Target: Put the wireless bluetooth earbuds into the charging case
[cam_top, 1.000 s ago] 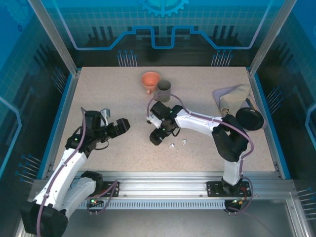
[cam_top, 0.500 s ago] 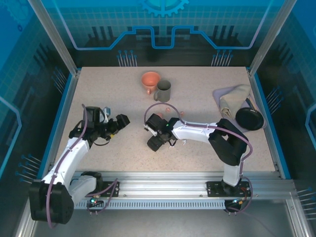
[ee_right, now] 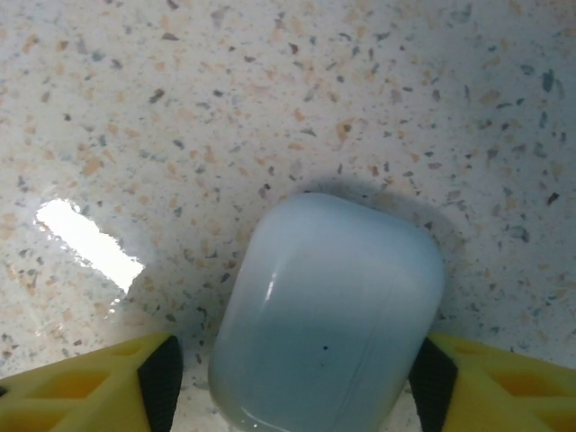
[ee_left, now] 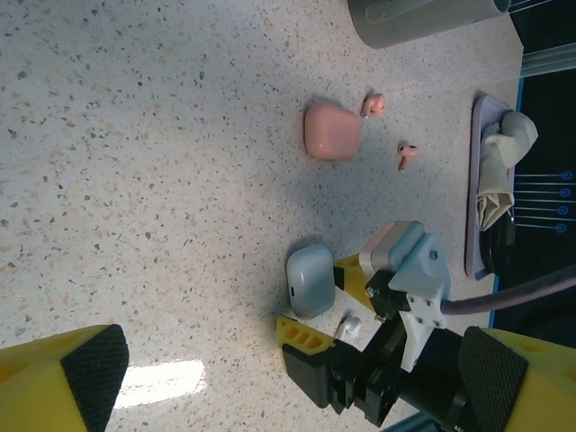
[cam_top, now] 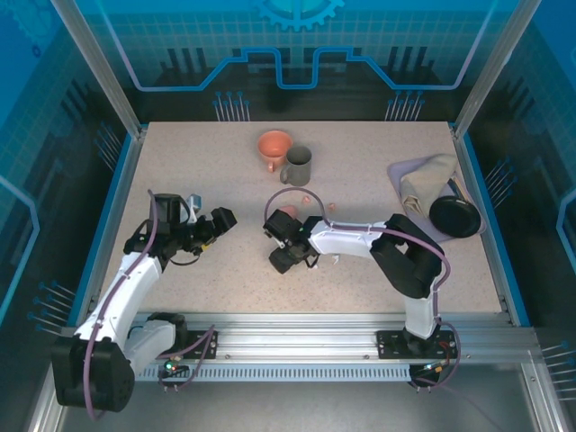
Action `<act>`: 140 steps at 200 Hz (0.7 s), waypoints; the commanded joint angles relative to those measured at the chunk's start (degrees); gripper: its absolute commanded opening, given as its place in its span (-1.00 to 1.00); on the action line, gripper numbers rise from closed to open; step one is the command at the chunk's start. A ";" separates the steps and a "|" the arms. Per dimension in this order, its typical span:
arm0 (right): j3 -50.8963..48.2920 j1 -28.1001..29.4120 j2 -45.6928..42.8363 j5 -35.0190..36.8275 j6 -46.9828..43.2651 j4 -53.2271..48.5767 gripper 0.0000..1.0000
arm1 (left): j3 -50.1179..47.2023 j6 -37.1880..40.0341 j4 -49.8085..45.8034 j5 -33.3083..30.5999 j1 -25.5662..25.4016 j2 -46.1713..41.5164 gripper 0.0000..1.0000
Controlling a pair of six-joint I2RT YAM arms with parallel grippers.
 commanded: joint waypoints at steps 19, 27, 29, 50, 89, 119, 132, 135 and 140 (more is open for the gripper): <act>1.46 -1.05 2.79 1.78 0.26 -4.05 0.24 | 0.95 0.56 -2.45 1.26 0.62 -0.84 0.97; 1.37 -1.05 3.01 2.22 0.08 -4.29 0.22 | 1.05 0.73 -2.63 1.17 0.62 -0.83 0.97; 1.30 -1.05 3.03 2.29 0.01 -4.30 0.21 | 1.09 0.74 -2.68 1.14 0.62 -0.85 0.97; 0.47 -1.65 3.17 2.45 0.50 -4.11 0.13 | 1.49 1.17 -3.11 1.12 0.61 -0.94 0.97; -0.83 -3.59 2.72 0.66 0.75 -2.88 0.01 | 1.18 1.47 -3.25 1.65 0.61 -1.13 0.97; -1.37 -4.08 2.25 0.04 -2.21 -1.22 -0.15 | 0.61 2.30 -2.55 5.32 0.62 -0.25 0.96; -2.16 -4.49 1.75 -0.39 -3.98 0.13 -0.18 | 0.23 2.88 -1.75 8.12 0.62 0.49 0.94; -2.47 -4.60 1.53 -0.47 -4.33 0.51 -0.19 | 0.18 2.96 -1.52 8.73 0.62 0.73 0.94; -2.79 -4.85 1.23 -0.77 -5.12 1.00 -0.19 | -0.11 3.03 -1.14 9.78 0.62 1.08 0.93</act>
